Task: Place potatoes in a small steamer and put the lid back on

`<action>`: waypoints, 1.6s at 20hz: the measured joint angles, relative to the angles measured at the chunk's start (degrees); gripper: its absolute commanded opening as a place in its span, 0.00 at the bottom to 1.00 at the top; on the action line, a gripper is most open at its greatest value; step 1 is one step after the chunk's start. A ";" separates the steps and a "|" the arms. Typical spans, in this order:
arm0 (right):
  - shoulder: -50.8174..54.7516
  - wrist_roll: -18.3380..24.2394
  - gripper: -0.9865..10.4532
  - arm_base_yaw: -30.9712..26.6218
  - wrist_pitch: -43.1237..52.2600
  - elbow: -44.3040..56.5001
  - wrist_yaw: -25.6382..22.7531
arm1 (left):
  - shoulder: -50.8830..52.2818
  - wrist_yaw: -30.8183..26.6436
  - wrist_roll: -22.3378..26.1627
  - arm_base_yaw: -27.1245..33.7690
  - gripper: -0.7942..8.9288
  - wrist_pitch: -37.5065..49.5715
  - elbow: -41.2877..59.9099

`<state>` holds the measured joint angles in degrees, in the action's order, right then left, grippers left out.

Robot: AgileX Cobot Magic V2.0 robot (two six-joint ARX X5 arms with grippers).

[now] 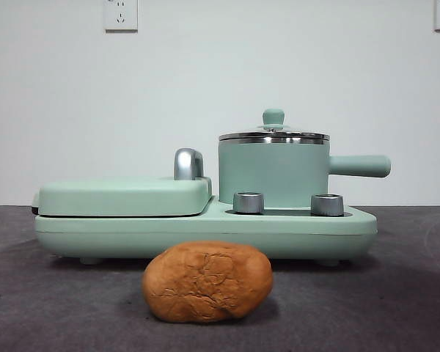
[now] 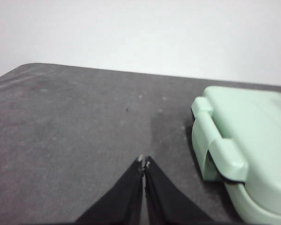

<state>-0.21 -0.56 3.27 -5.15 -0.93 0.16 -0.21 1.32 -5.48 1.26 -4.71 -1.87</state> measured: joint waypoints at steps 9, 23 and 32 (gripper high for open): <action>0.00 -11.67 0.10 0.00 4.57 0.00 0.00 | 0.00 3.54 -5.97 0.00 0.09 5.55 0.00; -6.75 -23.17 0.10 0.00 -4.15 -18.03 4.46 | -6.10 4.63 -21.07 0.00 0.09 0.02 -14.56; -19.39 -10.10 0.10 0.00 -12.63 -29.44 17.27 | -20.13 19.69 -9.90 -0.04 0.09 -11.54 -32.22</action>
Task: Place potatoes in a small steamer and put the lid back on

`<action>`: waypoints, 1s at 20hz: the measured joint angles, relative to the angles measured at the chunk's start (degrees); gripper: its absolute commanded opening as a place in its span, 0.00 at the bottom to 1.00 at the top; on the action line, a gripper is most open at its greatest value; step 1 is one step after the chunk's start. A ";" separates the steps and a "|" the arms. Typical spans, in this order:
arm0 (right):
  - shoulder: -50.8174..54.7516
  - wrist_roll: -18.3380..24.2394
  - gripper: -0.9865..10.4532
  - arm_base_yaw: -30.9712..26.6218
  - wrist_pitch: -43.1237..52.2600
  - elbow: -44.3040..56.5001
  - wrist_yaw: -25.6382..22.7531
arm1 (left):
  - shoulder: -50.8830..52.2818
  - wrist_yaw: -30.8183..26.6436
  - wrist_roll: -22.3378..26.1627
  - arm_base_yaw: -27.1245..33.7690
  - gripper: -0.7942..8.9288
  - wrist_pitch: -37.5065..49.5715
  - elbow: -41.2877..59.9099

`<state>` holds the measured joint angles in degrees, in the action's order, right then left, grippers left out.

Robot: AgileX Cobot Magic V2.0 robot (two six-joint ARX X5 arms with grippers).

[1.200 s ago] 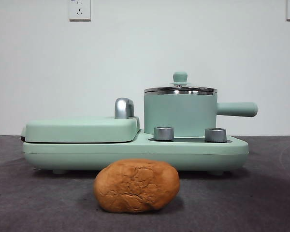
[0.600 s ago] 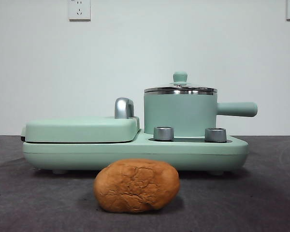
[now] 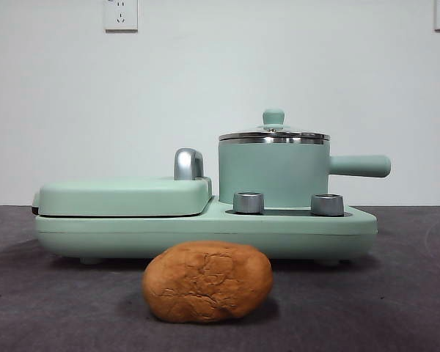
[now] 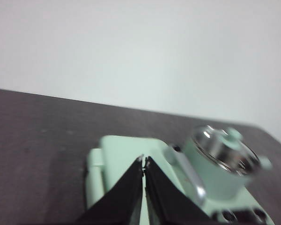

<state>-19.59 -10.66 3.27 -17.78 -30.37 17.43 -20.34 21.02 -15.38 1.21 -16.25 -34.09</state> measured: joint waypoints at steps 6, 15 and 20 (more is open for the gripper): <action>-7.30 9.66 0.10 0.00 -5.20 -5.25 5.40 | -9.97 6.43 12.28 -1.36 0.09 -9.31 -10.08; -12.31 27.08 0.10 0.20 -14.75 -12.13 2.71 | -17.94 7.28 38.32 -7.50 0.09 -16.46 -15.82; -12.26 32.72 0.22 0.48 -14.99 -12.79 0.72 | -18.86 7.30 43.87 -9.94 0.17 -16.13 -15.89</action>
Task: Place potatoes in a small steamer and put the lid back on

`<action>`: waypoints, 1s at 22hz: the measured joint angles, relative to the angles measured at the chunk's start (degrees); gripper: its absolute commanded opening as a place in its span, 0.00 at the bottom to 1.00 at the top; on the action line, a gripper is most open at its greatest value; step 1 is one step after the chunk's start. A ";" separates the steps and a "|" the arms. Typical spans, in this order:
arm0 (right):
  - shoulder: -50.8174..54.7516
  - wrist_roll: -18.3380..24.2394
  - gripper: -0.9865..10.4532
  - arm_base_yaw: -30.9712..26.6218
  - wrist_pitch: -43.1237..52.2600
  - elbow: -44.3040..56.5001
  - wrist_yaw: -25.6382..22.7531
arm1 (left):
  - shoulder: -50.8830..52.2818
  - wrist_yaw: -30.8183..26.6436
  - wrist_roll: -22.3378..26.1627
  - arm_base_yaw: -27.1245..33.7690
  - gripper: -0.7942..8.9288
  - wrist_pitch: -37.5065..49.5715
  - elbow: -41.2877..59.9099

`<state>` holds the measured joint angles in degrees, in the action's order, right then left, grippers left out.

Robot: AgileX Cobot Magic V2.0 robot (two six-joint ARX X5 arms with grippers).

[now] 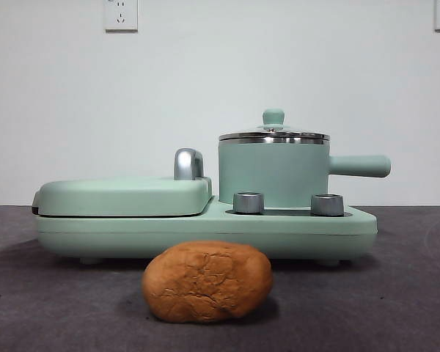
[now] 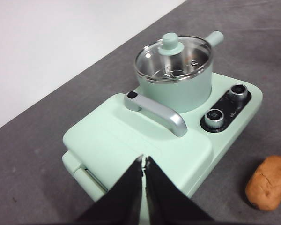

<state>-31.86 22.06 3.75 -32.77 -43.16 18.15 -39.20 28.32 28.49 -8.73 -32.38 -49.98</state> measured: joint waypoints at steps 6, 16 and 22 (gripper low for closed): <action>-0.04 1.14 0.32 0.00 -1.07 0.00 -0.17 | 0.07 0.02 0.55 -1.51 0.33 0.13 0.00; -0.04 1.27 0.32 0.00 -1.07 0.00 -0.17 | -2.56 0.04 -4.66 -4.31 0.37 8.46 0.00; -0.04 1.07 0.32 0.00 -1.07 0.00 -0.17 | -10.58 -1.53 -10.62 -8.50 0.37 19.82 -0.04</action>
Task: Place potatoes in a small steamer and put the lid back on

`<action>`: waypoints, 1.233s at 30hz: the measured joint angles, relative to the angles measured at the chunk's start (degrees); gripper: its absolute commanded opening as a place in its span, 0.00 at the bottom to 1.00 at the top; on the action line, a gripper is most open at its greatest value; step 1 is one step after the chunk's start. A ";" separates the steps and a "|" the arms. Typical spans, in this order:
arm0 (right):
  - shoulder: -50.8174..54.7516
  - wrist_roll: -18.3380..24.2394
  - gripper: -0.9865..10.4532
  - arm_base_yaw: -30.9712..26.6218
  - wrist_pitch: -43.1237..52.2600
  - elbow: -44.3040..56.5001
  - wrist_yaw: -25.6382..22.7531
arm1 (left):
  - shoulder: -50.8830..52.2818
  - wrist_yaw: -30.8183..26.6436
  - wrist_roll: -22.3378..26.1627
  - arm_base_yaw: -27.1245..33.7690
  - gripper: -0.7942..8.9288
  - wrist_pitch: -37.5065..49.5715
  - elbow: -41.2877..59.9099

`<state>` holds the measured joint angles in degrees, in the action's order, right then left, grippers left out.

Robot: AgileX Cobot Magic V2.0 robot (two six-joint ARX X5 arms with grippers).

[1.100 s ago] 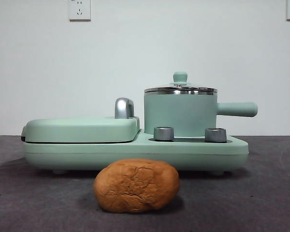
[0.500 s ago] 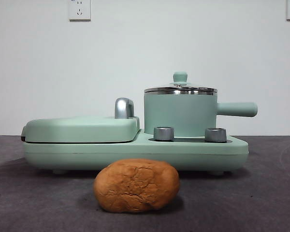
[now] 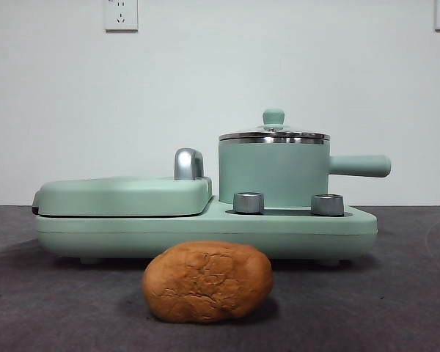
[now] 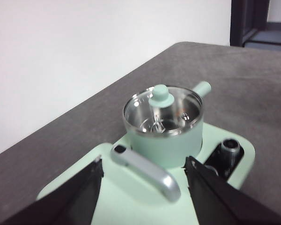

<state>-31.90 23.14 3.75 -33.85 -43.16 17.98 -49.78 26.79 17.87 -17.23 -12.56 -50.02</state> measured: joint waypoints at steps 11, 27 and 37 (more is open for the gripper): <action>0.00 0.00 0.32 0.00 0.11 0.00 0.00 | -19.96 -6.36 -4.15 -10.60 0.37 14.86 -4.48; 0.00 -0.04 0.32 0.00 0.17 0.00 0.00 | -47.89 -6.99 -8.26 -16.31 0.37 16.70 -27.15; 0.00 -0.92 0.32 0.02 0.17 0.00 0.00 | -59.41 -6.99 -9.42 -17.16 0.37 16.70 -35.98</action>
<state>-31.90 22.22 3.77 -33.67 -43.16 17.98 -109.19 19.79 8.45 -34.39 4.14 -86.00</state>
